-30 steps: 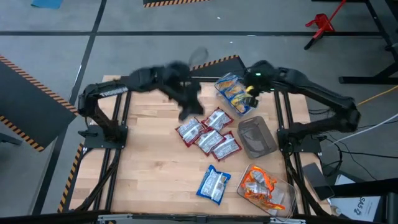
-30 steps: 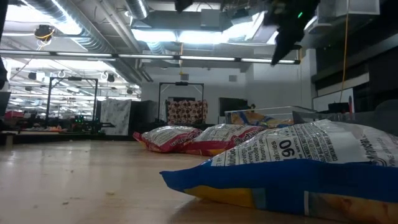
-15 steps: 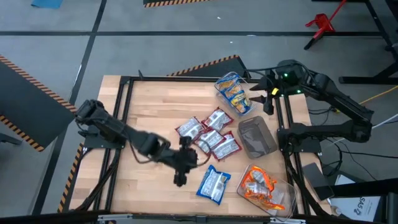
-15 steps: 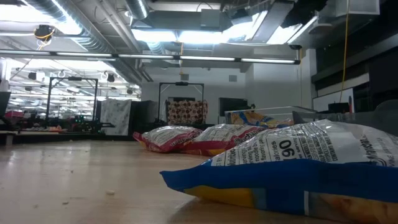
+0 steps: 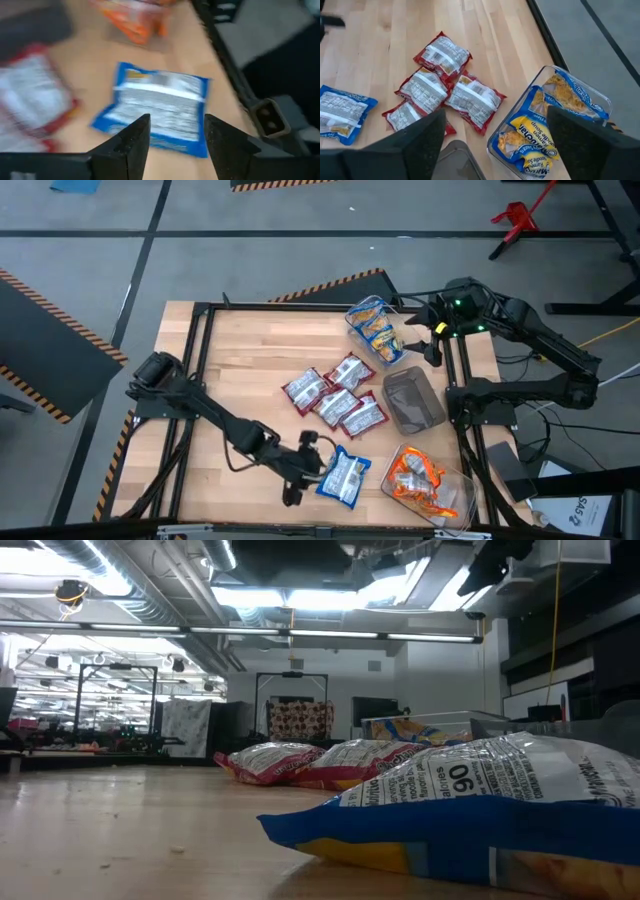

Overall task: Sort Maruchan noodles
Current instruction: Put the blue bag into the top transparent bin

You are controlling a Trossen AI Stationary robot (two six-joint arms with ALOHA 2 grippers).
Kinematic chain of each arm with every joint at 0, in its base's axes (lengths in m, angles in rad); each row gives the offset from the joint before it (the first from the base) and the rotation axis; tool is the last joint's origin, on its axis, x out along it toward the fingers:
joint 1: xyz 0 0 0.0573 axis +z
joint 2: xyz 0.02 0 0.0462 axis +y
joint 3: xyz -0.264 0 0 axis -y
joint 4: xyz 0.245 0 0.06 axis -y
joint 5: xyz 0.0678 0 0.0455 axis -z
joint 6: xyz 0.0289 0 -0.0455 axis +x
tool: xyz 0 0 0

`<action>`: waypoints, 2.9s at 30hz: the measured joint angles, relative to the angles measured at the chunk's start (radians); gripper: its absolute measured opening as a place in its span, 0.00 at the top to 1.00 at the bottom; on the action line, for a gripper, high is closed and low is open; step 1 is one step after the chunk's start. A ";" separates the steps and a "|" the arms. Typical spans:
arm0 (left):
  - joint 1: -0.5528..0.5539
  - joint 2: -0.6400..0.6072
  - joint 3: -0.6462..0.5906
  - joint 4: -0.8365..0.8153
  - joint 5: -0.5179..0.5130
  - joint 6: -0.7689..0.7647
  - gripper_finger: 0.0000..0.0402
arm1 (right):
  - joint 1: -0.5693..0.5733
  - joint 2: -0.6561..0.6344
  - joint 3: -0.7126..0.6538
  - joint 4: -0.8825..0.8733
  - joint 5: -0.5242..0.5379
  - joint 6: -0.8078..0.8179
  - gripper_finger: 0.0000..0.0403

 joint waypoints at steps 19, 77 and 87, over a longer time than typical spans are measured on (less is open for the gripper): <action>0.036 0.198 0.000 0.155 0.144 0.292 0.40 | 0.000 0.000 0.000 0.010 0.027 0.000 0.15; 0.132 0.028 0.000 -0.339 -0.119 0.030 0.40 | 0.000 0.000 0.000 0.000 0.054 0.004 0.15; -0.056 0.002 0.004 -0.204 -0.089 0.252 0.40 | 0.000 0.000 -0.001 -0.002 0.036 0.027 0.15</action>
